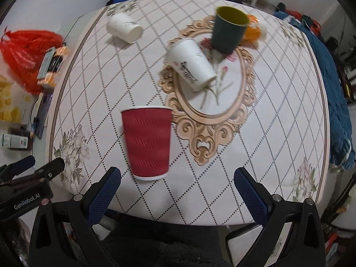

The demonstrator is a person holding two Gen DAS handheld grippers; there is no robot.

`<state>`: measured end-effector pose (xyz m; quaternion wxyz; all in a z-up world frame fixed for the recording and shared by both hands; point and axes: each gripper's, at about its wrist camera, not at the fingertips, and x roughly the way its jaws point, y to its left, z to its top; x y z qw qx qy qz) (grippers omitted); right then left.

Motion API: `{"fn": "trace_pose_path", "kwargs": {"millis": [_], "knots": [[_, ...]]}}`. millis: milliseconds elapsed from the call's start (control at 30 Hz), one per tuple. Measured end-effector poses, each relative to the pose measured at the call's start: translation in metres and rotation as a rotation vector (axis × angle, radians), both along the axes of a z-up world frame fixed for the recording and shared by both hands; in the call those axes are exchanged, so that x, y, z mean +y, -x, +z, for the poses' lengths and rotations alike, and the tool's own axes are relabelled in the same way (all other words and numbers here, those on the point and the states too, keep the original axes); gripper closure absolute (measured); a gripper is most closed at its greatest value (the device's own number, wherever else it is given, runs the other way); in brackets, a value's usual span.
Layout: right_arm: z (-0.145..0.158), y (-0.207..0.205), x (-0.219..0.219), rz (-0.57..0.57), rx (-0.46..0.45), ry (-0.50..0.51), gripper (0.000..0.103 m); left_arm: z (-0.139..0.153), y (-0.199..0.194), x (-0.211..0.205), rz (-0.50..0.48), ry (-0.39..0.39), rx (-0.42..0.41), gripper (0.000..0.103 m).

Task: Flip cup upside down
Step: 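Lower the red cup onto the tablecloth and open the left tool, then grasp the red ribbed cup with the right tool, rolling it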

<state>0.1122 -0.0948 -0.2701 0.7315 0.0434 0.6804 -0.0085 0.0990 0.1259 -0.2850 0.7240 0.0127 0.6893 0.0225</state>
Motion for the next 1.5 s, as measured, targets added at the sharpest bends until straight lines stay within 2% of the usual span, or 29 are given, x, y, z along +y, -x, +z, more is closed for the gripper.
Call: {"fn": "trace_pose_path", "kwargs": {"millis": [167,367,533,567,667,700,767,933,967,1100,1200,1267,1400,1500], "knots": [[0.006,-0.014,0.021,0.152,-0.02,0.029,0.0,-0.006,0.001,0.017,0.059,0.003,0.0,0.016],[0.019,-0.022,0.058,0.595,-0.125,0.201,0.0,-0.009,-0.001,0.027,0.118,-0.021,-0.017,0.016],[0.011,-0.019,0.086,1.066,-0.128,0.377,0.0,-0.019,-0.004,0.032,0.175,-0.019,-0.003,0.015],[0.009,-0.016,0.09,1.127,-0.13,0.401,0.0,-0.021,-0.005,0.033,0.185,-0.018,0.0,0.015],[-0.002,0.001,0.105,1.413,-0.154,0.505,0.0,-0.027,-0.005,0.035,0.214,-0.02,0.007,0.015],[-0.008,0.012,0.109,1.551,-0.169,0.544,0.0,-0.029,-0.005,0.036,0.225,-0.021,0.009,0.016],[-0.018,0.029,0.112,1.726,-0.195,0.603,0.0,-0.033,-0.004,0.038,0.246,-0.027,0.014,0.015],[-0.056,0.08,0.095,2.32,-0.303,0.825,0.0,-0.044,0.002,0.047,0.298,-0.032,0.033,0.015],[-0.061,0.083,0.092,2.385,-0.317,0.851,0.0,-0.047,0.004,0.049,0.308,-0.034,0.038,0.015],[-0.089,0.096,0.063,2.763,-0.428,1.012,0.0,-0.061,0.012,0.054,0.348,-0.029,0.066,0.015],[-0.104,0.099,0.054,2.94,-0.495,1.072,0.001,-0.069,0.017,0.056,0.37,-0.031,0.076,0.015],[-0.113,0.099,0.054,3.018,-0.558,1.103,0.002,-0.073,0.021,0.059,0.383,-0.035,0.083,0.015],[-0.13,0.098,0.057,3.103,-0.622,1.137,0.006,-0.079,0.029,0.066,0.409,-0.039,0.094,0.015],[-0.138,0.097,0.06,3.148,-0.623,1.151,0.008,-0.081,0.033,0.07,0.423,-0.042,0.096,0.015]]}}
